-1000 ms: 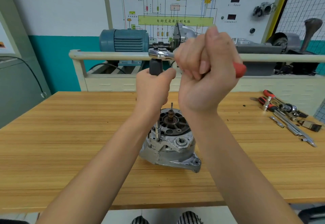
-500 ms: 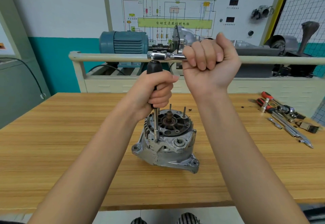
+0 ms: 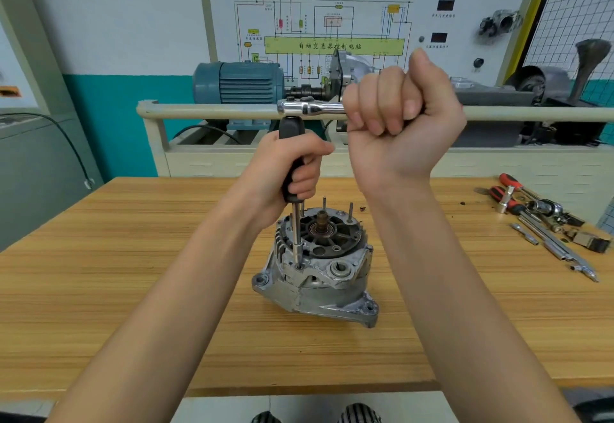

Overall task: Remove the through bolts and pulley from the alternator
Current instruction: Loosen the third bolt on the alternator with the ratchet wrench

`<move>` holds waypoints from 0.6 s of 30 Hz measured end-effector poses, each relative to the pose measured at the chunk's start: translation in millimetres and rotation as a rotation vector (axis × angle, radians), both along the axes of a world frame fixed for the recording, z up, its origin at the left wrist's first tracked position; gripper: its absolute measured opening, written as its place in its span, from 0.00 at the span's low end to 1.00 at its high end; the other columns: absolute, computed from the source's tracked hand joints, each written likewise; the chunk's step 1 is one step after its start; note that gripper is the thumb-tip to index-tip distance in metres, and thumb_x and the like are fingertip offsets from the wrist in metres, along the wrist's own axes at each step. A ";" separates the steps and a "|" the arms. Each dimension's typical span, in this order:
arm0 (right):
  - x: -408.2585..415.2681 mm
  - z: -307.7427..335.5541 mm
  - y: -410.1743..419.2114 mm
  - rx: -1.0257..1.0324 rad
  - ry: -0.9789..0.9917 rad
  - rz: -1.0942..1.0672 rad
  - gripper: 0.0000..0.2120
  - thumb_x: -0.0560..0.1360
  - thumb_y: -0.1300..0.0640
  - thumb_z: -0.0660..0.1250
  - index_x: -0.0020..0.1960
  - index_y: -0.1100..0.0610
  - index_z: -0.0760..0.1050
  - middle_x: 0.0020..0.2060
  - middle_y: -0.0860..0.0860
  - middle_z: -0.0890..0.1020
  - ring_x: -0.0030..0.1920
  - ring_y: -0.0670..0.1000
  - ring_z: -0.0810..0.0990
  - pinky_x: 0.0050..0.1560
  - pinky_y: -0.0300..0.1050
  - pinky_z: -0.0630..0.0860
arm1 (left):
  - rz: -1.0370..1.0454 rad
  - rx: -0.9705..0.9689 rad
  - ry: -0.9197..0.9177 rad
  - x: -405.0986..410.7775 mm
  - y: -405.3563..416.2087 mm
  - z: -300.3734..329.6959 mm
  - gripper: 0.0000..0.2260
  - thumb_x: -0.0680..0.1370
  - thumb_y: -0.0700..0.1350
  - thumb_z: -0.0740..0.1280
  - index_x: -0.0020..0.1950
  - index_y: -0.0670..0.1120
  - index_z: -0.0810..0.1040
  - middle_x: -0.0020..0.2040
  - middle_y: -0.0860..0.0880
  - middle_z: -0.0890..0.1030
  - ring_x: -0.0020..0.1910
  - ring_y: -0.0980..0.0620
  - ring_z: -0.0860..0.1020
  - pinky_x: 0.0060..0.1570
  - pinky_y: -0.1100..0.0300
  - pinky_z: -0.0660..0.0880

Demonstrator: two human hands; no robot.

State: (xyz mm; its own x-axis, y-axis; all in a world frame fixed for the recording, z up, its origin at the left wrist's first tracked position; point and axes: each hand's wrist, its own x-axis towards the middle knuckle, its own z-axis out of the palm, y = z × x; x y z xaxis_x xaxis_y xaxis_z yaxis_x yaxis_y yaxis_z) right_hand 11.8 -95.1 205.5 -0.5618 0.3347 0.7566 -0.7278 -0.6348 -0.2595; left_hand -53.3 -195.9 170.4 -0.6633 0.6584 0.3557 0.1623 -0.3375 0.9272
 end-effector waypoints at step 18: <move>1.5 -10.6 -26.3 0.058 0.184 -0.273 0.22 0.73 0.68 0.55 0.22 0.55 0.56 0.17 0.48 0.62 0.19 0.46 0.58 0.27 0.42 0.55 | 0.401 0.057 -0.011 12.0 14.2 -2.9 0.18 0.74 0.33 0.64 0.29 0.47 0.61 0.20 0.54 0.60 0.18 0.56 0.56 0.20 0.67 0.56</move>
State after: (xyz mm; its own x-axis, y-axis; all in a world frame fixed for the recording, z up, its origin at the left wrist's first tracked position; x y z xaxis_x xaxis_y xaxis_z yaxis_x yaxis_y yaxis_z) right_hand 13.3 -121.4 194.9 -0.3093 0.4074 0.8593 -0.9068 -0.3984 -0.1376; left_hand -41.3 -181.7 167.5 -0.8676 0.3259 0.3755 0.2815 -0.3006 0.9113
